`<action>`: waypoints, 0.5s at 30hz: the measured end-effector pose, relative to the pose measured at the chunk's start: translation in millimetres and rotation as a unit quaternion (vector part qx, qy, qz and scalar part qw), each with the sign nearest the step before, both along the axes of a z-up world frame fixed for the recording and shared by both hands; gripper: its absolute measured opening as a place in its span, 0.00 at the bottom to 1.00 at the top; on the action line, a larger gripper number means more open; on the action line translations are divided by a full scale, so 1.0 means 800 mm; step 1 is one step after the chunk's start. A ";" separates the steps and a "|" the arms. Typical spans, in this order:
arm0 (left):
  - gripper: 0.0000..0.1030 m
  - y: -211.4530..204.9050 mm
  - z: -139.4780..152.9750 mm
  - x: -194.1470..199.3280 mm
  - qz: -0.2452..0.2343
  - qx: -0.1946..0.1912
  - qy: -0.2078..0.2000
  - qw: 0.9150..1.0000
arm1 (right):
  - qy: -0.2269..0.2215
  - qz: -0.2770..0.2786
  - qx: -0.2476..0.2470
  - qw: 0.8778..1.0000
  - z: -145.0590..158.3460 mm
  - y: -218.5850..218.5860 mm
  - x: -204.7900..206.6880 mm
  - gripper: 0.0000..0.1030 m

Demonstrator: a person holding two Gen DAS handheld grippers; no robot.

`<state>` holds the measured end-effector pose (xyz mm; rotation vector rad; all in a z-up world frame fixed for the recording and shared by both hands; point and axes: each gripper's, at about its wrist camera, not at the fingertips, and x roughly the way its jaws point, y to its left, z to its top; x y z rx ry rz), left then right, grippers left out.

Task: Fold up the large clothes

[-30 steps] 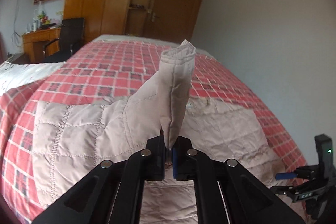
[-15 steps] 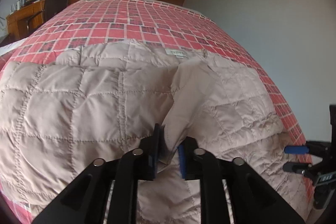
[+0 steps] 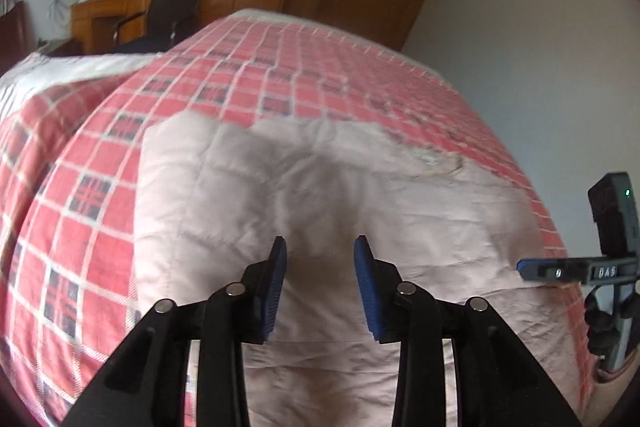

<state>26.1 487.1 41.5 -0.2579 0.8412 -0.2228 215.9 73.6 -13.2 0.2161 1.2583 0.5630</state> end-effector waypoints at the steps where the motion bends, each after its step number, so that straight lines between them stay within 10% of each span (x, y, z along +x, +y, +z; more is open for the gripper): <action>1: 0.34 0.002 -0.010 0.004 -0.001 -0.001 0.011 1.000 | 0.012 0.002 0.003 1.000 -0.009 0.010 0.013 0.60; 5: 0.34 0.005 -0.038 0.010 0.001 0.002 0.033 0.999 | 0.027 0.004 -0.002 1.000 -0.031 0.037 0.034 0.50; 9: 0.35 -0.004 -0.027 0.007 -0.007 0.016 0.030 0.999 | 0.012 0.020 0.016 1.000 -0.023 0.045 0.032 0.09; 15: 0.35 0.011 0.024 -0.012 0.003 -0.047 -0.017 0.999 | -0.047 -0.005 0.033 0.998 0.026 -0.002 0.020 0.07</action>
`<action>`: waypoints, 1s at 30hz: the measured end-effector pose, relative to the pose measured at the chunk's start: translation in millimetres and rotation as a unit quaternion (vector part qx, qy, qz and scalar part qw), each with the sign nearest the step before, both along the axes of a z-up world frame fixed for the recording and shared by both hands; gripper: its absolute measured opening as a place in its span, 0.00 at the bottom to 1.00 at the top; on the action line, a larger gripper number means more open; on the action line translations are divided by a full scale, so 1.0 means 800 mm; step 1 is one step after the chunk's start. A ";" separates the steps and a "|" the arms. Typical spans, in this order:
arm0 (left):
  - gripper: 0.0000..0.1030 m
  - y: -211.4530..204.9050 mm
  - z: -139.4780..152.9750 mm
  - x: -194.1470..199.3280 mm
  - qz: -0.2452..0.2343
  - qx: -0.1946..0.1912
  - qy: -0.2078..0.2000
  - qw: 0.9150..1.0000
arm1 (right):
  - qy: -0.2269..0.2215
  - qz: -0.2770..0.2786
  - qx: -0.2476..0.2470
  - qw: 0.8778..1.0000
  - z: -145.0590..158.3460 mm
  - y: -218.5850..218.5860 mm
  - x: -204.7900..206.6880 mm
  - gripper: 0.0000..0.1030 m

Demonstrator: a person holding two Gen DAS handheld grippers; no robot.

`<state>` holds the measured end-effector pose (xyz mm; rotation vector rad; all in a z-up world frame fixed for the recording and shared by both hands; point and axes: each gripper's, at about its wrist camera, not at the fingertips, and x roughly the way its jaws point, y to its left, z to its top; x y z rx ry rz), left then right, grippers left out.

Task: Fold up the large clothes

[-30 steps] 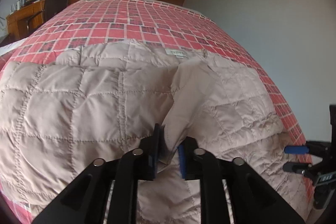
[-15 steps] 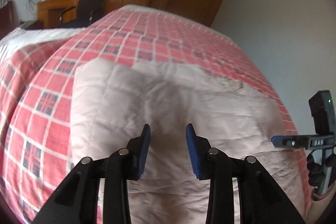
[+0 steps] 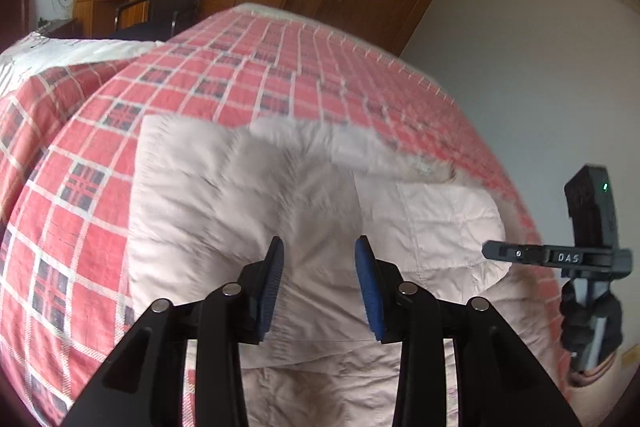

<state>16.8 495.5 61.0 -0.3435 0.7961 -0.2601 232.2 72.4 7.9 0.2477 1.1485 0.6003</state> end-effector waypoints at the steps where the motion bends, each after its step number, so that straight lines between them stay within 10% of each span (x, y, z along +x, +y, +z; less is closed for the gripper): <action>1: 0.35 0.001 0.009 -0.001 0.001 -0.004 -0.009 1.000 | -0.011 -0.012 0.003 1.000 0.012 -0.018 -0.003 0.07; 9: 0.35 -0.023 0.027 0.011 -0.023 0.020 -0.031 0.999 | -0.035 -0.101 -0.001 0.994 0.040 -0.135 -0.015 0.07; 19: 0.32 -0.053 -0.043 0.053 -0.025 0.101 0.044 0.994 | 0.018 -0.119 -0.048 0.992 -0.038 -0.151 -0.004 0.09; 30: 0.37 -0.040 -0.009 0.036 -0.022 0.069 0.023 0.997 | -0.029 -0.129 -0.073 0.989 -0.011 -0.161 -0.028 0.17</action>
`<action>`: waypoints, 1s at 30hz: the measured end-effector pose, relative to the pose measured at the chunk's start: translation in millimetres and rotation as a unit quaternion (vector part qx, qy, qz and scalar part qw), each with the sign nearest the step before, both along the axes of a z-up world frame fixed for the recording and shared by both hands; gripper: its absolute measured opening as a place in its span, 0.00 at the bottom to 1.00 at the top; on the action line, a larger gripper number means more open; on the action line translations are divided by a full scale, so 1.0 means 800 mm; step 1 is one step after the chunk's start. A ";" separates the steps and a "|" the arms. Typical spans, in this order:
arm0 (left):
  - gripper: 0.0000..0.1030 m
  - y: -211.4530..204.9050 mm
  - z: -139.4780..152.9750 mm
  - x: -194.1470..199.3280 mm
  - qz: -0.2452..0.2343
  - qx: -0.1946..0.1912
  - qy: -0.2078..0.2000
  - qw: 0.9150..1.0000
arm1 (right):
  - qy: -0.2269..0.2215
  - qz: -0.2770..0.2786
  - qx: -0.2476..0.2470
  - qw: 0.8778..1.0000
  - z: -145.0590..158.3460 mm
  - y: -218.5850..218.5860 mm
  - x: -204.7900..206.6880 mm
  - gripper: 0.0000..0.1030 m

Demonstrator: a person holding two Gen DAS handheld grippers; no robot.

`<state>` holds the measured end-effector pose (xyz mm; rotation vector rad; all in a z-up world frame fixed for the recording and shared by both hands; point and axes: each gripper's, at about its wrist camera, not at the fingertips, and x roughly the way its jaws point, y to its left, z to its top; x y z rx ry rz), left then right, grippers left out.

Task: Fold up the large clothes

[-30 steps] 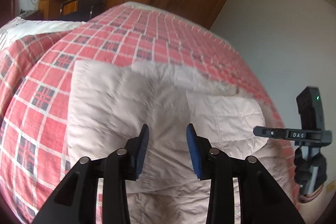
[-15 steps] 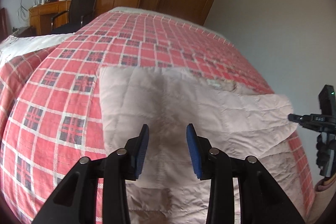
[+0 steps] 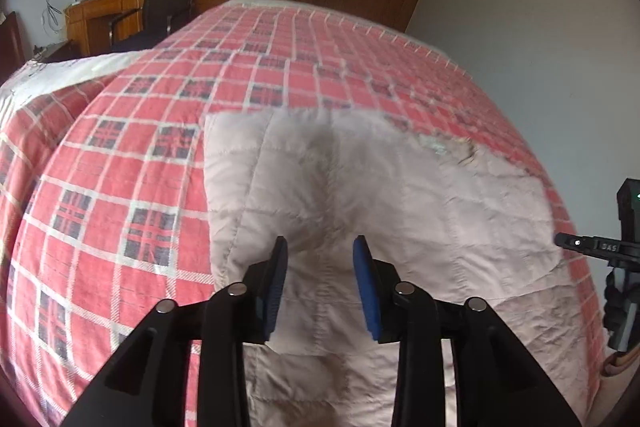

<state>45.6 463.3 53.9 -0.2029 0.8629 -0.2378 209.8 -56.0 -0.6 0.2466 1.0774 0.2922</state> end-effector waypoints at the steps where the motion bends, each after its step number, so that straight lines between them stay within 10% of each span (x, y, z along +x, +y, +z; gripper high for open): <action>1: 0.38 -0.002 0.008 -0.004 -0.002 -0.005 -0.007 1.000 | -0.016 0.006 0.001 1.000 0.014 0.003 -0.007 0.17; 20: 0.37 -0.037 -0.042 0.012 -0.013 0.039 0.041 0.998 | 0.040 0.019 -0.005 0.999 -0.052 0.030 0.021 0.16; 30: 0.64 0.038 0.024 -0.120 -0.019 0.032 0.016 0.999 | -0.042 0.090 -0.011 0.995 0.025 -0.011 -0.136 0.61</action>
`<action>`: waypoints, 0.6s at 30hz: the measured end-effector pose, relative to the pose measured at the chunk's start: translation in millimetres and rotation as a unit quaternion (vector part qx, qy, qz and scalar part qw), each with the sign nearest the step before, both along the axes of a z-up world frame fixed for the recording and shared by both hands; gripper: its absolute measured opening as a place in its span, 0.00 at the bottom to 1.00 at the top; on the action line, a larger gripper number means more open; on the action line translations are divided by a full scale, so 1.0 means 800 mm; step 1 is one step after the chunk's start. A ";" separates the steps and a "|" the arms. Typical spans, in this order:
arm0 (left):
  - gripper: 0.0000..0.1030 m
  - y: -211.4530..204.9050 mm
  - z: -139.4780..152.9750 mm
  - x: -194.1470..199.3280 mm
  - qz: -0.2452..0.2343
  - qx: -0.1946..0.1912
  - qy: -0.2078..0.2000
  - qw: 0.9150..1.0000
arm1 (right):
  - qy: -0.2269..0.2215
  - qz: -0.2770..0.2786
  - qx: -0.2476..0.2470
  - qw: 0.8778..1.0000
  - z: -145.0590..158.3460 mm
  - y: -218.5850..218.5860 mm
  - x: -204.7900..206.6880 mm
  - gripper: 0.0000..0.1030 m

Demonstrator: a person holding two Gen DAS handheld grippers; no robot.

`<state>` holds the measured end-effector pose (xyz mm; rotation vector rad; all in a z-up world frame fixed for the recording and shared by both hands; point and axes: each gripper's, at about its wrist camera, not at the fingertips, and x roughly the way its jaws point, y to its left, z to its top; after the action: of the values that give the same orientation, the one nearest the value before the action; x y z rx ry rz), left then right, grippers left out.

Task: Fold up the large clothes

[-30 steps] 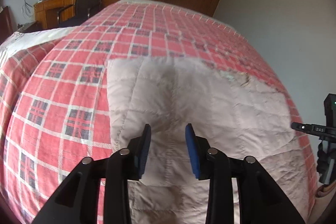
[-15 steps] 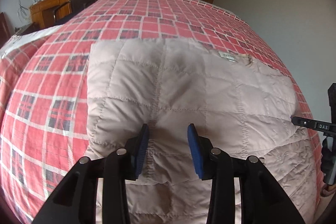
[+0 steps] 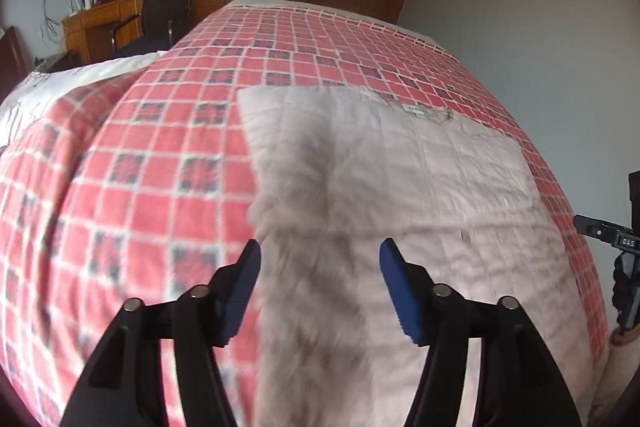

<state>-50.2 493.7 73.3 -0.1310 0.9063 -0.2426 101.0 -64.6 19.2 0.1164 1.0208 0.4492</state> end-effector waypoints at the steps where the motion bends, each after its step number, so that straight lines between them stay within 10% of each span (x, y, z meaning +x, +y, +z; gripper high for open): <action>1: 0.64 0.015 -0.001 -0.023 0.003 -0.004 0.007 1.000 | 0.002 0.008 0.001 1.000 -0.001 -0.008 -0.025 0.64; 18: 0.69 0.054 -0.066 -0.204 -0.008 -0.012 0.077 0.997 | 0.050 0.004 -0.010 0.999 -0.046 -0.051 -0.226 0.75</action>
<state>-213.3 536.7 20.2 -0.1674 1.0576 -0.2609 -79.5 -105.5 -17.4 0.1185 1.1247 0.4448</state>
